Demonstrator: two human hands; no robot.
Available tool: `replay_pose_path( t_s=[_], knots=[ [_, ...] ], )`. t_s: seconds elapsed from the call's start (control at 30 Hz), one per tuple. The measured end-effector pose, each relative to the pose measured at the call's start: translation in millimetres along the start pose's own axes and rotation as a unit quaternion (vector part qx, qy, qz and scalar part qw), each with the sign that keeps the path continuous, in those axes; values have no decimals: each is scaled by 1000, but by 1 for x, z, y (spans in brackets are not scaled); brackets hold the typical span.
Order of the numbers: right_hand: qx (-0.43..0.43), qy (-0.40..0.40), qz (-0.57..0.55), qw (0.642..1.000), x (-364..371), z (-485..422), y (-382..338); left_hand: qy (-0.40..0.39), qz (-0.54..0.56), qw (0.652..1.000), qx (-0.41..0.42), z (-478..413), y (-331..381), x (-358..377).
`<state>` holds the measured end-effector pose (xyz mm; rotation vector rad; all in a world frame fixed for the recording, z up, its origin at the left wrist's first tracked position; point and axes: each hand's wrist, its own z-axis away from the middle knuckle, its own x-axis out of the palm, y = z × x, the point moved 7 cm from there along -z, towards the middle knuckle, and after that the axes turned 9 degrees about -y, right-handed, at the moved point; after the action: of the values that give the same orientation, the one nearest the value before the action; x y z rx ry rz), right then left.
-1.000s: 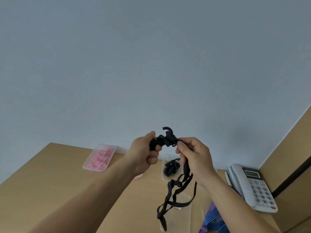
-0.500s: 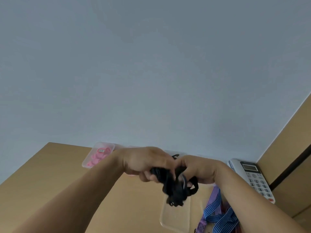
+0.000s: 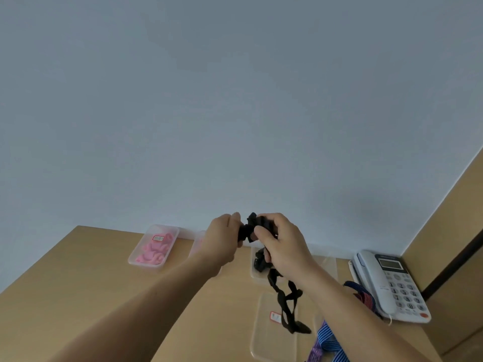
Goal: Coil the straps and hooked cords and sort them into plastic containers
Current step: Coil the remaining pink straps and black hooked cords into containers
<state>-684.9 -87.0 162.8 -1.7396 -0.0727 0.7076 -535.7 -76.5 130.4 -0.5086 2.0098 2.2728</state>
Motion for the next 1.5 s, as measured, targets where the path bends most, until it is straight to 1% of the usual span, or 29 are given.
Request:
replay_pose_path(
  t_s=[0.07,0.17,0.23,0.33,0.4,0.5,0.57,0.63,0.7,0.8,0.83,0.87,0.9,0.97,1.0,1.03,1.07,1.1,1.13,1.17,1.2,1.27,1.33,1.37,1.4,1.43,1.5],
  knots=[
    [-20,13,-57,998,6,6,2,-9,141,990,-29,2,-6,5],
    [-32,15,-149,988,10,12,5,-48,322,945,-41,6,-1,16],
    [-34,11,-201,979,8,13,7,-71,404,911,-54,7,1,23],
    [-47,12,-238,970,5,14,5,-124,493,859,-62,13,4,35],
    [-60,21,-244,968,2,15,3,-152,518,840,-58,17,9,39],
    [-70,72,-242,965,-5,20,4,-164,522,836,-42,19,15,37],
    [-57,90,-277,955,-7,21,7,-179,534,825,-43,20,19,38],
    [-58,72,-320,943,-4,20,4,-227,558,796,-56,24,24,46],
    [-74,37,-331,940,-1,18,-2,-310,565,762,-64,30,33,56],
    [-107,-60,-299,946,4,19,-14,-415,531,735,-77,39,38,60],
    [-114,-88,-268,952,5,20,-17,-437,508,737,-89,40,36,59],
    [-115,-107,-232,960,6,21,-18,-452,472,750,-105,41,31,59],
    [-111,-114,-201,967,6,21,-17,-460,425,770,-121,40,25,58],
    [-97,-110,-173,974,6,21,-13,-465,322,813,-141,38,14,57],
    [-93,-100,-167,976,5,20,-12,-452,270,839,-141,36,10,58],
    [-88,-85,-158,980,2,19,-10,-415,217,874,-131,31,8,57],
    [-82,-62,-140,985,-3,17,-8,-355,170,912,-113,24,7,53],
    [-77,-32,-104,991,-9,14,-5,-276,135,947,-92,19,8,45],
    [-69,4,-50,996,-17,12,-4,-202,117,970,-71,16,10,35],
    [-59,37,12,997,-25,11,-3,-152,114,980,-50,14,13,27],
    [-45,55,87,994,-30,9,-2,-131,112,985,-24,13,19,21],
    [-14,51,240,969,-32,6,-1,-129,77,988,34,15,35,15],
    [-8,44,357,933,-25,4,-7,-100,-19,992,78,16,50,10],
    [-15,41,393,919,-21,4,-10,-84,-68,990,88,15,54,9],
    [-16,31,409,912,-16,3,-12,-81,-97,988,89,13,56,8],
    [-11,15,401,916,-13,2,-11,-91,-99,987,84,11,55,7],
    [-2,-28,331,943,-11,5,-8,-120,-66,988,72,9,48,0]
  ],
)
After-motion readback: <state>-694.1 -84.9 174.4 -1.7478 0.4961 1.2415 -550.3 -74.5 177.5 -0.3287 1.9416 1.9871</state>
